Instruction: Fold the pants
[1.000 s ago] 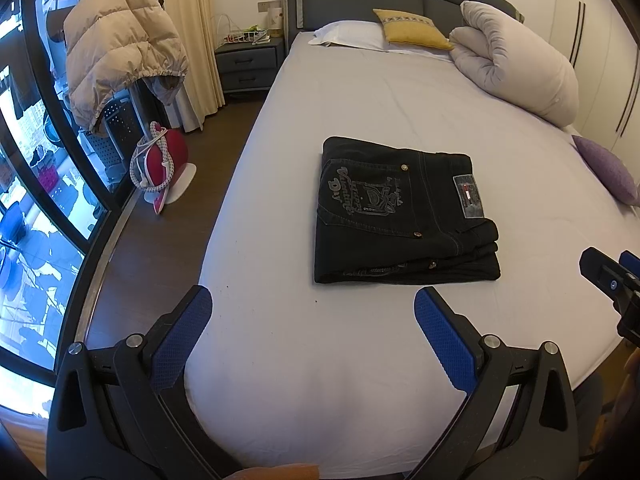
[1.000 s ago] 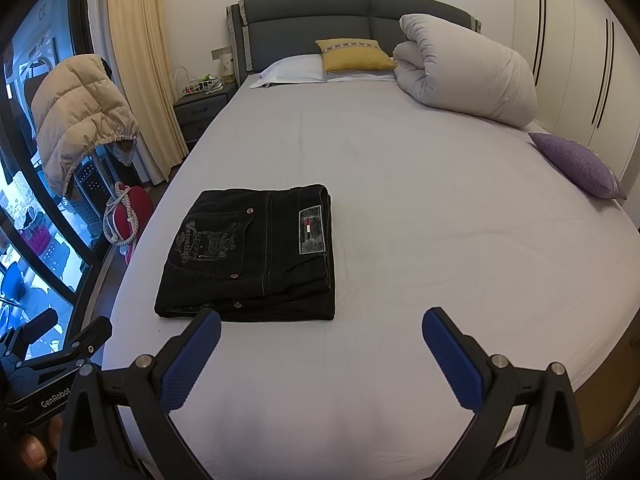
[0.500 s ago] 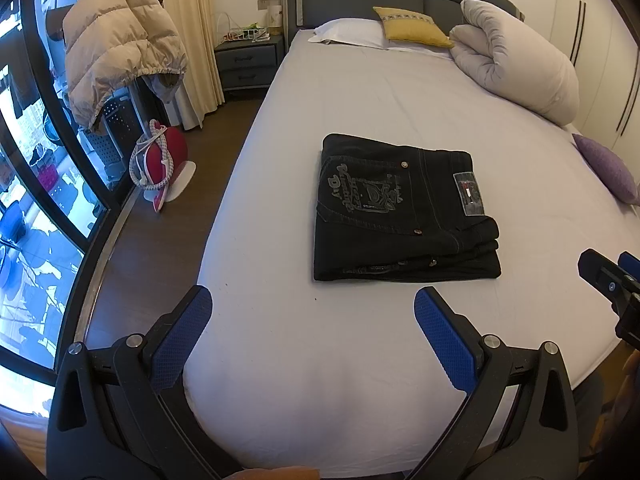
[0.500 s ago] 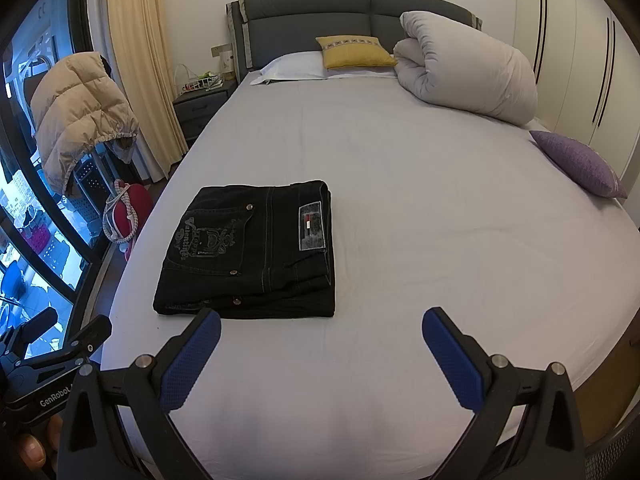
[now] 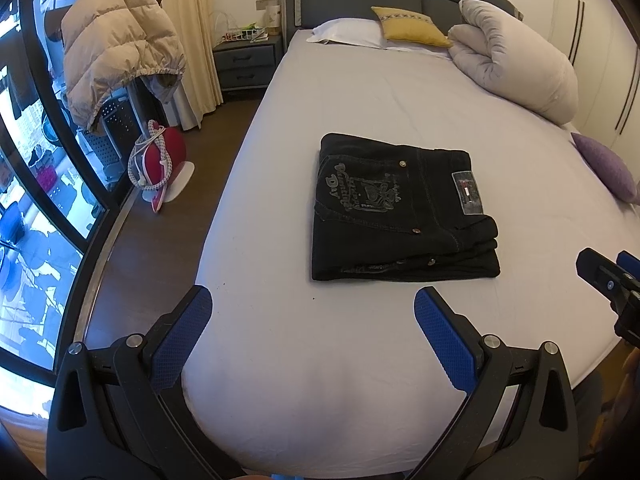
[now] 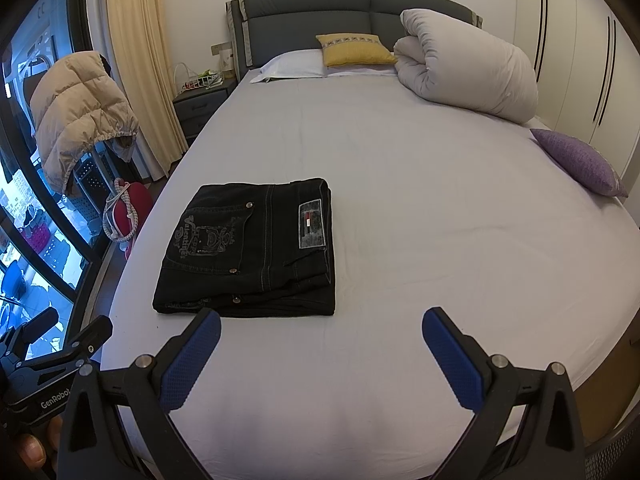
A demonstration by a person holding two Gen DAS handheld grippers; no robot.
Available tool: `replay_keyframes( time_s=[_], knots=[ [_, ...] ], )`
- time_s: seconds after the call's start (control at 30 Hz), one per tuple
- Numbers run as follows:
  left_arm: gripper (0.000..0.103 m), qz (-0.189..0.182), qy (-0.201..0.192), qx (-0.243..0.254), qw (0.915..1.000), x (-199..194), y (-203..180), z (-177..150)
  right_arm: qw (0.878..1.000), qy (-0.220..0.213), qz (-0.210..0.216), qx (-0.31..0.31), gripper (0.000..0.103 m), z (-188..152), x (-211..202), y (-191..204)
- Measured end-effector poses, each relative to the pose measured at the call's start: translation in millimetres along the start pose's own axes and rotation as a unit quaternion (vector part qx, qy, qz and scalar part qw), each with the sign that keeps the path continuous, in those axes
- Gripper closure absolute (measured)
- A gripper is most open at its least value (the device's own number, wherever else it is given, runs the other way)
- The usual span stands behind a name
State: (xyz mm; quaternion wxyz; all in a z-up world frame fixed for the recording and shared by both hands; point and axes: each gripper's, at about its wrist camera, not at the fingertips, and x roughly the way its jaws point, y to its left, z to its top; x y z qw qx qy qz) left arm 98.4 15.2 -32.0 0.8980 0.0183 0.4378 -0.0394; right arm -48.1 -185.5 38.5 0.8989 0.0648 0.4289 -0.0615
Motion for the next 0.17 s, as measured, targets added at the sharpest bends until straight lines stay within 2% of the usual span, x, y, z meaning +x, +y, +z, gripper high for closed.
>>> replay_keyframes(
  time_s=[0.17],
  knots=[
    [0.000,0.002,-0.004,0.006,1.0000,-0.3,-1.6,0.6,1.000,0.004,0.001,0.001,0.000,-3.6,2.1,-3.2]
  ],
)
